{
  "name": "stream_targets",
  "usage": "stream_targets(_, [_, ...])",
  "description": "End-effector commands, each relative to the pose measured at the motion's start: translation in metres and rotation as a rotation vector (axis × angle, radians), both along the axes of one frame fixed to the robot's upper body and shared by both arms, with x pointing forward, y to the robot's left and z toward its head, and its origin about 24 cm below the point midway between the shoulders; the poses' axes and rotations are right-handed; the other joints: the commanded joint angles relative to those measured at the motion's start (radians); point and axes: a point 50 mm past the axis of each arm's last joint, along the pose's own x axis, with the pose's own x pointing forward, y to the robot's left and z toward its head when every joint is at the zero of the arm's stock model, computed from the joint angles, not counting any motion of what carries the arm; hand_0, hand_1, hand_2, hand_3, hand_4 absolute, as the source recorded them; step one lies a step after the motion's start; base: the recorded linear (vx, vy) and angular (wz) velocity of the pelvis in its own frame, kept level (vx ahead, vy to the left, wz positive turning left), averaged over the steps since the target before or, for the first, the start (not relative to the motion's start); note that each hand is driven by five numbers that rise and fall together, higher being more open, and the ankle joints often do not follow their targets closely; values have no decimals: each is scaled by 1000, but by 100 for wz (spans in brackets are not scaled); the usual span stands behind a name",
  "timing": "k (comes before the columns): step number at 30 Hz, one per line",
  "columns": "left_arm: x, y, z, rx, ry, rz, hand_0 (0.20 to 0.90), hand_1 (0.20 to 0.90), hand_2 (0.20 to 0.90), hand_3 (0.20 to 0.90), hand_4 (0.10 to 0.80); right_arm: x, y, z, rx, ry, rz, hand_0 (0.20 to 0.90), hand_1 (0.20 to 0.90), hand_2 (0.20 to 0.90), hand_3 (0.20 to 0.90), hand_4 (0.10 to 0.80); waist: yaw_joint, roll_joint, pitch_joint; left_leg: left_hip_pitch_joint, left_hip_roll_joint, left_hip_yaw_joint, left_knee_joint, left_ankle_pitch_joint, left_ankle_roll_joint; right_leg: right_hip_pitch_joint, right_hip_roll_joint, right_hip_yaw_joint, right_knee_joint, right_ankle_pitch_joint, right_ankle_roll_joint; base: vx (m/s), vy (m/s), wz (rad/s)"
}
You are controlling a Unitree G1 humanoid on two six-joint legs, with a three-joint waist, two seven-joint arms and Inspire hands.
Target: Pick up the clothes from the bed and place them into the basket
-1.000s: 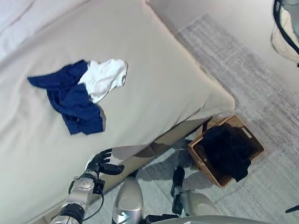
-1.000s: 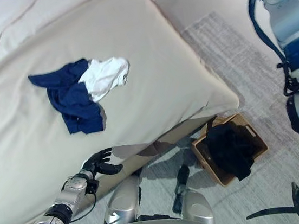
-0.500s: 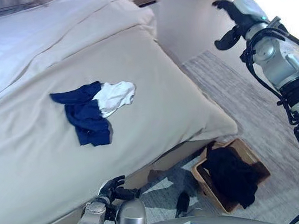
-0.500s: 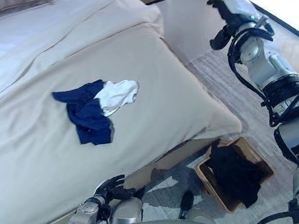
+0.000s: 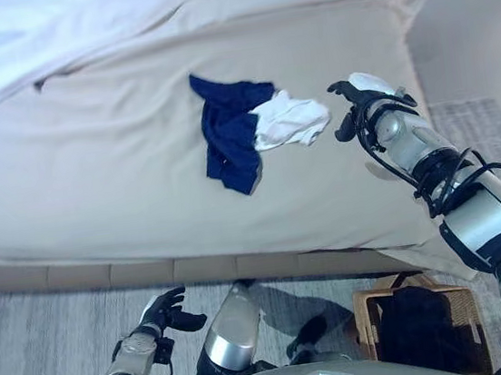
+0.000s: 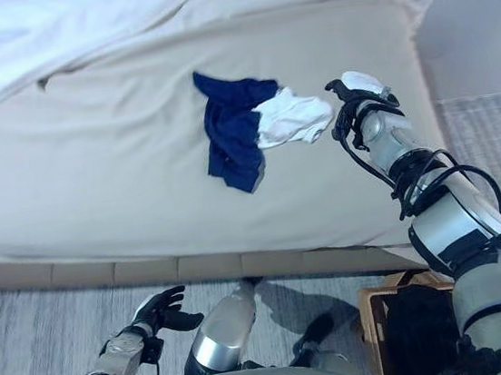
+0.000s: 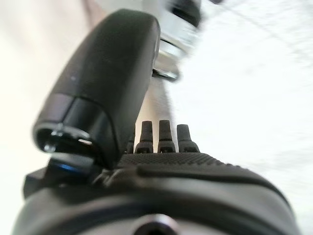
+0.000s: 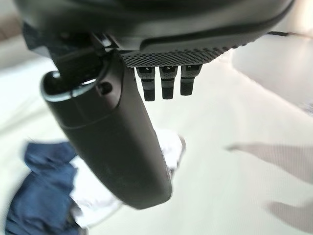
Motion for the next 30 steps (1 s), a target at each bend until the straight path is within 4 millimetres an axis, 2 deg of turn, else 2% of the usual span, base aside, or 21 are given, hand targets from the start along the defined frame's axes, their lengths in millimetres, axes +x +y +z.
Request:
stream_targets(1, [7,5,9,-27,-109,13,900,900,900,900,800,10,2,99,-91,-384,-69,900,900,900,900,800,29,-33,32,-48,-23,30,59,-114,72,-13,-45,32,155,-37,-3,28,-1,30])
stream_targets(6, [12,0,12,-86,-171,44,900,900,900,900,800,6,-19,113,-94,-406,-209,900,900,900,900,800,58,-18,85,-125,-34,28,112,-116,73,-69,-69,5,199,-38,0,-37,95,15])
stream_targets(9, [8,1,11,-101,-174,56,900,900,900,900,800,2,-31,118,-92,-404,-275,900,900,900,900,800,71,-9,110,-153,-35,29,139,-120,71,-97,-85,-10,236,-44,1,10,81,14])
stream_targets(11, [4,1,10,-116,-174,65,900,900,900,900,800,0,-35,125,-100,-471,-309,900,900,900,900,800,77,-1,118,-183,-35,25,153,-118,73,-129,-91,-19,261,-44,4,-7,90,11])
stream_targets(15, [-7,0,6,-150,-169,84,900,900,900,900,800,-3,-26,145,-97,-664,-305,900,900,900,900,800,82,6,118,-240,-30,18,160,-112,73,-198,-101,-36,293,-38,15,-31,68,7])
stream_targets(17, [-8,0,6,-157,-169,85,900,900,900,900,800,-3,-23,150,-104,-695,-293,900,900,900,900,800,81,6,118,-251,-30,16,162,-110,73,-213,-103,-38,300,-38,16,-25,52,1])
stream_targets(20, [-11,0,4,-179,-165,91,900,900,900,900,800,0,-14,159,-155,-640,-251,900,900,900,900,800,83,2,118,-278,-26,16,157,-102,72,-245,-102,-39,308,-45,20,-17,40,2])
stream_targets(25, [-11,1,6,-188,-176,81,900,900,900,900,800,2,-16,156,-181,-537,-241,900,900,900,900,800,88,-3,118,-286,-20,14,148,-96,70,-258,-104,-47,313,-49,22,15,-7,6])
stream_targets(30, [-7,4,11,-203,-197,59,900,900,900,900,800,8,-6,151,-169,-372,-175,900,900,900,900,800,100,-10,118,-306,-15,8,158,-98,66,-279,-104,-60,324,-54,23,34,-18,5])
